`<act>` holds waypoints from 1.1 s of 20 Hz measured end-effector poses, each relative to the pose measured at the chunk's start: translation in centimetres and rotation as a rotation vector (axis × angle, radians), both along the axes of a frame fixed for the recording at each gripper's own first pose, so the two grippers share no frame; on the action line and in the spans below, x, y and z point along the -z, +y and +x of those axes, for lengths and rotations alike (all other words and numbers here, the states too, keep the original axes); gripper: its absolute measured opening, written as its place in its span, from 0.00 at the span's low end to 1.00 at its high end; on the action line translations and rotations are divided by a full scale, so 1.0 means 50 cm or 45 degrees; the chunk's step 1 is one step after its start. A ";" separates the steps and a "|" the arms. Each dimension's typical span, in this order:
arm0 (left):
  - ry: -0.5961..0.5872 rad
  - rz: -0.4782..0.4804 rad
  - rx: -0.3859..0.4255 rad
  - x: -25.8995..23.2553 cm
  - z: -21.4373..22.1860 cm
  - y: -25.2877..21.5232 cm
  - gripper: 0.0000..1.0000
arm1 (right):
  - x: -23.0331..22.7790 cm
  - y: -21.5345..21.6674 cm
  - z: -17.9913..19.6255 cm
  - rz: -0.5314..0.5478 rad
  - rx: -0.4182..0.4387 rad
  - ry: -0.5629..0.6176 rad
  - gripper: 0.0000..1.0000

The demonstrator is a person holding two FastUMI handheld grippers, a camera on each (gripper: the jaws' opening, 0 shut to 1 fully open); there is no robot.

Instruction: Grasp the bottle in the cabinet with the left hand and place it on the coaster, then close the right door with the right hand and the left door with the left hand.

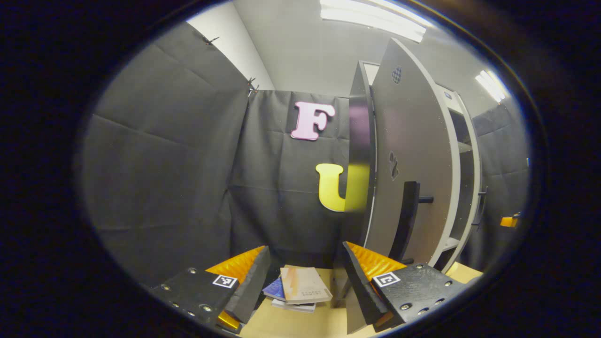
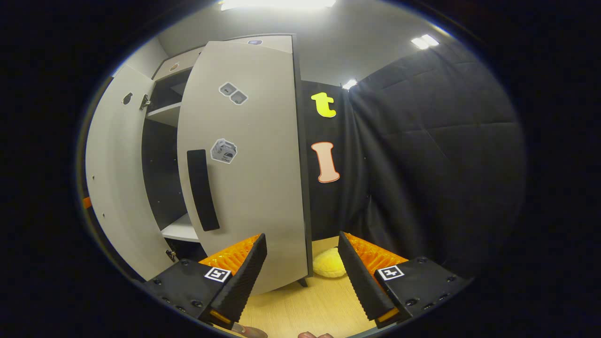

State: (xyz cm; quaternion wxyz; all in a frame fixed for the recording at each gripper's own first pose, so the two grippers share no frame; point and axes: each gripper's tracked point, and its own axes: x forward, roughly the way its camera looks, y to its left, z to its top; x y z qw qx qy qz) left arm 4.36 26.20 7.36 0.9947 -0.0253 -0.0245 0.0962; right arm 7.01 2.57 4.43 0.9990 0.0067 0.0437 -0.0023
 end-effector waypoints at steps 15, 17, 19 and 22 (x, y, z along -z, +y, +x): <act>0.017 0.151 0.219 -0.052 0.072 -0.101 0.86 | 0.033 -0.080 -0.046 0.086 0.174 0.025 0.98; 0.033 0.127 0.239 -0.049 0.078 -0.103 0.94 | 0.040 -0.085 -0.046 0.123 0.189 0.030 0.98; 0.043 0.080 0.257 -0.045 0.082 -0.106 0.94 | 0.044 -0.083 -0.046 0.149 0.184 0.029 0.98; 0.043 0.079 0.256 -0.053 0.091 -0.123 0.94 | 0.050 -0.083 -0.042 0.150 0.177 0.036 0.98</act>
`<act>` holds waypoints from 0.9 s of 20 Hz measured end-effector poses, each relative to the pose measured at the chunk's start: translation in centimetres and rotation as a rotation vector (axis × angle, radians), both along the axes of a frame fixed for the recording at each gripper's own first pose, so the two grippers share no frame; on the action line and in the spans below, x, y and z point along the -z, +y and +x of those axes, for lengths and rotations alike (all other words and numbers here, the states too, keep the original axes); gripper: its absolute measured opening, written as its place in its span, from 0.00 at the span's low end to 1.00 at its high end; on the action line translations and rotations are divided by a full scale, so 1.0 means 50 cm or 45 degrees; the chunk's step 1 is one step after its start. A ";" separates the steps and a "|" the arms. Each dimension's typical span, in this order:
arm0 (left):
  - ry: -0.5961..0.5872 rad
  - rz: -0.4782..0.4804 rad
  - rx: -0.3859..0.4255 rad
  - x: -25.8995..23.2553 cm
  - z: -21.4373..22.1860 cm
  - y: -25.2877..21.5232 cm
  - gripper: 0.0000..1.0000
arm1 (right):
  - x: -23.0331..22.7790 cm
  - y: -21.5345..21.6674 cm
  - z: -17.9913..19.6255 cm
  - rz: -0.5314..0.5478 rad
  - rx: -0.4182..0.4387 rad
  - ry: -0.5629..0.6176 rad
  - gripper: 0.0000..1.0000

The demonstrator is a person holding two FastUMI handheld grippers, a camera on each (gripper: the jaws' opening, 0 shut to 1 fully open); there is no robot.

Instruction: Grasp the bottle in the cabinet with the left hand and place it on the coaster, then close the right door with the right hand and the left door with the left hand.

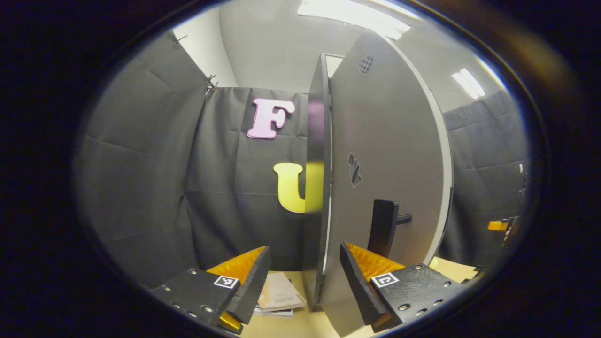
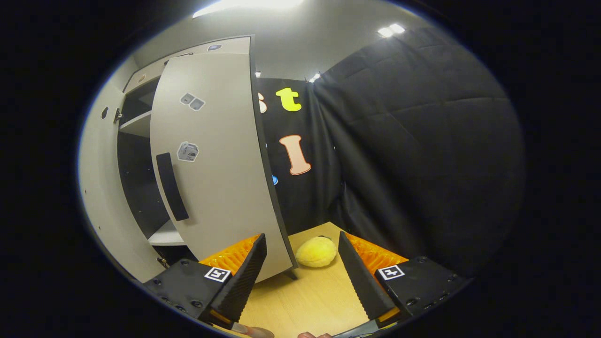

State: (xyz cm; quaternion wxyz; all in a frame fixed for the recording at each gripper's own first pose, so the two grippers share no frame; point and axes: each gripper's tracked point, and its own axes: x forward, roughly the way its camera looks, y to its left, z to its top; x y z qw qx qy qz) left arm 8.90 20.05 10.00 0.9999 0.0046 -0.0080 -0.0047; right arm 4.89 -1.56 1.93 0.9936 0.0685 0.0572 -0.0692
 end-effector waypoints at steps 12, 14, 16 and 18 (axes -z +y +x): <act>0.010 0.067 -0.014 -0.004 -0.007 -0.081 0.93 | 0.019 -0.039 -0.012 -0.014 0.019 -0.014 0.98; 0.021 0.064 -0.001 -0.001 0.000 -0.111 0.94 | 0.018 -0.050 -0.010 -0.020 0.007 -0.003 0.98; 0.024 0.062 0.004 0.000 0.008 -0.138 0.94 | 0.028 -0.055 -0.002 -0.013 0.003 0.012 0.98; 0.025 0.047 -0.022 0.003 0.019 -0.160 0.93 | 0.017 -0.064 0.003 -0.035 -0.004 0.011 0.98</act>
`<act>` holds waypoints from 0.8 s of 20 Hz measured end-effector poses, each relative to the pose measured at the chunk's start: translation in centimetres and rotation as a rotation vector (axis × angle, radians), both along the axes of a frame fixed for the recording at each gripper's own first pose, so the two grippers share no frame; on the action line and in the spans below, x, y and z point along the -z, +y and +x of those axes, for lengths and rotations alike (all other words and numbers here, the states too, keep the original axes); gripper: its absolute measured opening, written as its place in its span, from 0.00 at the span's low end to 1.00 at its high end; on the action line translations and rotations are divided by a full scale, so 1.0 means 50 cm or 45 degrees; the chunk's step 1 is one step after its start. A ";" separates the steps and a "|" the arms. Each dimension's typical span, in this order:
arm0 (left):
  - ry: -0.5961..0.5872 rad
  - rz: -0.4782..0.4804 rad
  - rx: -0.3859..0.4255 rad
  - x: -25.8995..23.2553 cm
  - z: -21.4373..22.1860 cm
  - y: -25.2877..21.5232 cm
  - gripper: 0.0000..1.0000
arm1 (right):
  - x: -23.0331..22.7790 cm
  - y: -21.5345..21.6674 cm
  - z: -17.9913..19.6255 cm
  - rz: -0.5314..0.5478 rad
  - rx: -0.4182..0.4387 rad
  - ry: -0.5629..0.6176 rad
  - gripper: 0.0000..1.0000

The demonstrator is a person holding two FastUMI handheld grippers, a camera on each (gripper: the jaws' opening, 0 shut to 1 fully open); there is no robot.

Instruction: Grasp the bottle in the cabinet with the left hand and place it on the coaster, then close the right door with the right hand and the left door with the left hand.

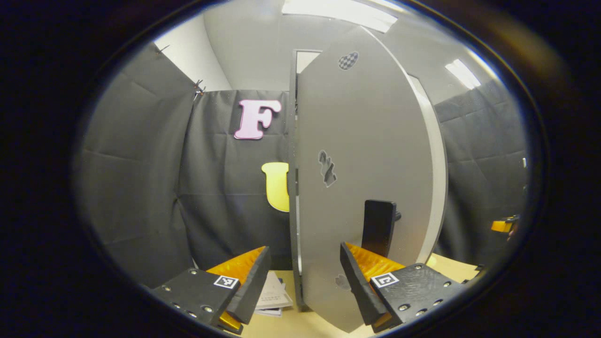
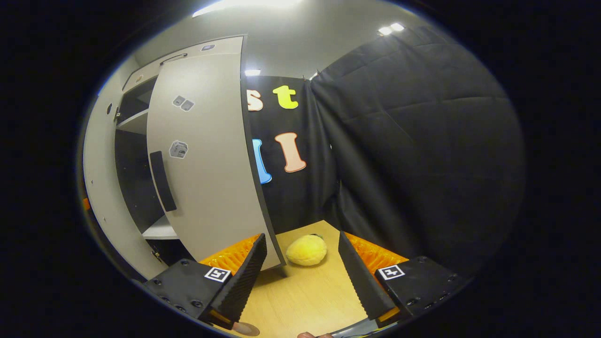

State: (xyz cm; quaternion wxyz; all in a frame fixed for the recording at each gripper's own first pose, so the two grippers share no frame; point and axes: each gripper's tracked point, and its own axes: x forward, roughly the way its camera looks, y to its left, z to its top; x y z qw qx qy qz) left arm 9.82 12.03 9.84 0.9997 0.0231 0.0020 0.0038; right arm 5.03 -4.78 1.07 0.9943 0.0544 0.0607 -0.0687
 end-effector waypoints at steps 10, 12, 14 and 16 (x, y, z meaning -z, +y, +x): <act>0.038 -0.118 -0.057 0.041 0.070 -0.170 0.94 | -0.033 -0.039 0.032 -0.093 -0.105 -0.011 0.98; 0.022 -0.185 -0.055 0.038 0.058 -0.191 0.94 | -0.034 -0.047 0.033 -0.096 -0.133 -0.024 0.98; -0.002 -0.198 -0.052 0.027 0.027 -0.202 0.87 | -0.027 -0.058 0.039 -0.103 -0.159 -0.025 0.98; -0.032 -0.188 -0.056 0.019 -0.011 -0.205 0.80 | -0.013 -0.063 0.042 -0.090 -0.202 -0.006 0.98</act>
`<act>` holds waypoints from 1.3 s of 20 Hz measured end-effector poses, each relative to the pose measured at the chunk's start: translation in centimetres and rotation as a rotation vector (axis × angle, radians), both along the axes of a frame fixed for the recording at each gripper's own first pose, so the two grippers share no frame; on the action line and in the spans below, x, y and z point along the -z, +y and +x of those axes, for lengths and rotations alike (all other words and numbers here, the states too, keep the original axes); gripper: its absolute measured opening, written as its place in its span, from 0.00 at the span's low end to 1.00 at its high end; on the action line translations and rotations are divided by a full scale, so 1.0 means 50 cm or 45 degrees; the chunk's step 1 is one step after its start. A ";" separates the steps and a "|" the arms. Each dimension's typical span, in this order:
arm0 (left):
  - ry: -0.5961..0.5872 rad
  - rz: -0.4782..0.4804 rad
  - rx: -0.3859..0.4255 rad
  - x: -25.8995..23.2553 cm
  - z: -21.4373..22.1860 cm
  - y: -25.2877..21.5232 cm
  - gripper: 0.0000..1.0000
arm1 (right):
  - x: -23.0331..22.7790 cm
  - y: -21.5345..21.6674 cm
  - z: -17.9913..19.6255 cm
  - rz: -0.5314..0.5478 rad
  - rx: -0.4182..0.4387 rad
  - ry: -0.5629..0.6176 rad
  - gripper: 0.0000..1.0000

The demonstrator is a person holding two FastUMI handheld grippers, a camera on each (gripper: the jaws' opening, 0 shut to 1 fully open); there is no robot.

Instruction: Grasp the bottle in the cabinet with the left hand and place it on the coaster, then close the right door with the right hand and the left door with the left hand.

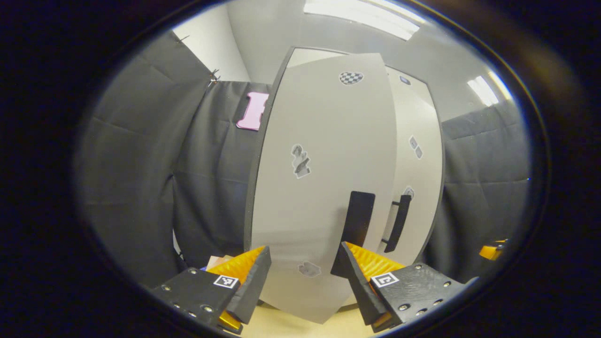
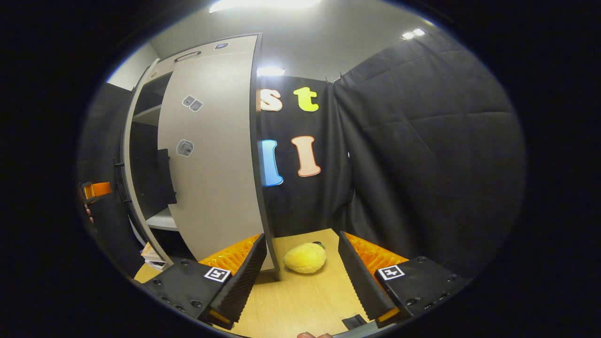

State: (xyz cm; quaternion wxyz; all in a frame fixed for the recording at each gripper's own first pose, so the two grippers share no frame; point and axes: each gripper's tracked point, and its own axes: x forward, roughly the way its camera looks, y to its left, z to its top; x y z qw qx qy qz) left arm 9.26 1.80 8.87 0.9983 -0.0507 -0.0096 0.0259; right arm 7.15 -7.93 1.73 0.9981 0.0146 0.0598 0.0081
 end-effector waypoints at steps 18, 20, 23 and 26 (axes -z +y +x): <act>-0.091 0.143 -0.263 -0.064 -0.303 -0.017 0.93 | -0.039 0.104 0.042 0.048 -0.436 -0.027 0.98; -0.104 0.160 -0.236 -0.065 -0.309 -0.012 0.94 | -0.044 0.117 0.038 0.045 -0.420 -0.035 0.98; -0.095 0.069 -0.169 -0.035 -0.299 -0.008 0.87 | -0.031 0.136 0.024 0.039 -0.382 -0.012 0.98; -0.078 0.028 -0.158 -0.011 -0.296 0.020 0.94 | -0.009 0.139 0.006 0.050 -0.331 0.023 0.98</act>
